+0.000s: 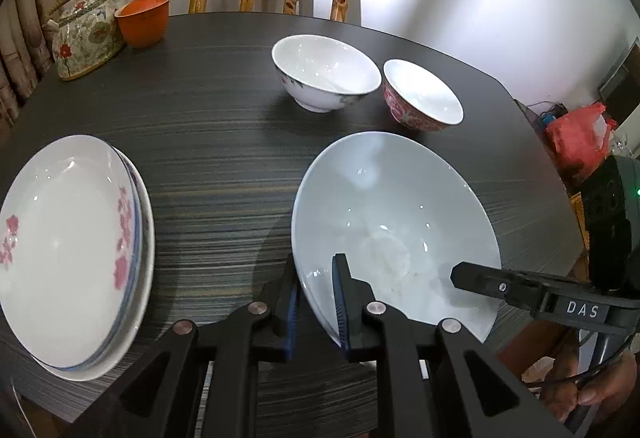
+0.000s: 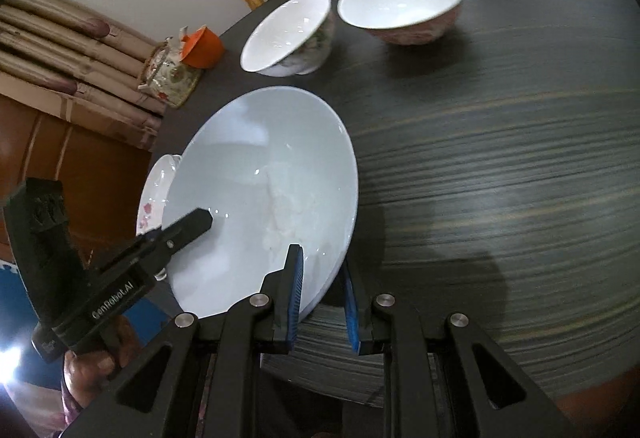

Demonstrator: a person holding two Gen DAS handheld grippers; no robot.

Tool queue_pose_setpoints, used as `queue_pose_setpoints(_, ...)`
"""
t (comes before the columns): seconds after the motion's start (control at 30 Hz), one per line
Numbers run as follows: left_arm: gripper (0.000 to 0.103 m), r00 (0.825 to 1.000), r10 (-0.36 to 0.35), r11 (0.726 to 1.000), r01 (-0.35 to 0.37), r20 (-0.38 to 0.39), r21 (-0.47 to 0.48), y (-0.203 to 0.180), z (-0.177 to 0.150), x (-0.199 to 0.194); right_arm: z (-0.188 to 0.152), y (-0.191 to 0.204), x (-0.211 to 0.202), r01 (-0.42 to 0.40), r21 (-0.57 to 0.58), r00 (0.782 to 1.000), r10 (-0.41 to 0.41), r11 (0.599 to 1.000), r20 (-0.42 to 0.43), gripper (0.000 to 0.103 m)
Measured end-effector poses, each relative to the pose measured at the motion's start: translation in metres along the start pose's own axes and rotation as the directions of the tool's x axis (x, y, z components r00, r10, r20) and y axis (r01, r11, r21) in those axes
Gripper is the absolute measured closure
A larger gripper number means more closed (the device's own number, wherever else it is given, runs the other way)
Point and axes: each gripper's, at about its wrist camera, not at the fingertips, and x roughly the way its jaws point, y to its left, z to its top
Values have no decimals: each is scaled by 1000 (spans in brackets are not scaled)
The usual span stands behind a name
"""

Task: Organize plates and bowls
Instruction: 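Set the large white bowl down beside the plate stack and open both grippers, then move both grippers to the smaller white bowl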

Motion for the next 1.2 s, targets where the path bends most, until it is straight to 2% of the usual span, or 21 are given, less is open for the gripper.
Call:
queue_pose_setpoints(0.3,88,999,14,1000,-14,29,15,-2,-15,8,-9,-20,1,-11,26,1000,11,1000,8,84)
queue_pose_setpoints(0.4,87,998,24,1000,-25,66,11,-1,-16,-2,-10,-20,-4,-8,13,999,8,1000,33,83)
queue_pose_setpoints(0.43,85,996,28,999,-30,84,14,-1,-16,-8,-9,-20,-8,-6,10,999,6,1000,45,82)
queue_pose_setpoints(0.5,68,993,49,999,-51,108,17,-2,-16,-17,-8,-21,-15,-18,18,998,17,1000,63,80)
queue_pose_setpoints(0.6,64,990,53,998,-56,130,16,-1,-15,-30,-7,-23,-30,-34,27,993,31,999,111,75)
queue_pose_setpoints(0.7,56,992,44,999,-44,120,-6,2,-14,-39,-6,-25,-45,-67,40,986,60,997,156,75)
queue_pose_setpoints(0.8,54,993,38,999,-35,114,-29,3,-16,-46,-9,-29,-59,-98,49,977,87,994,194,74)
queue_pose_setpoints(0.9,45,992,66,997,-61,112,-42,-1,-17,-54,-15,-31,-69,-117,50,969,103,992,225,72)
queue_pose_setpoints(1.0,40,986,107,994,-104,131,-33,-10,-17,-65,-23,-27,-78,-79,13,963,72,997,260,69)
queue_pose_setpoints(1.1,40,977,156,988,-155,148,-14,-20,-16,-76,-30,-24,-88,-25,-16,948,29,1000,316,58)
queue_pose_setpoints(1.17,40,966,156,986,-165,206,30,-28,-19,-85,-35,-21,-97,4,-26,929,6,1000,370,32)
queue_pose_setpoints(1.2,40,961,151,985,-167,233,49,-31,-20,-90,-37,-21,-101,13,-25,920,-2,1000,391,29)
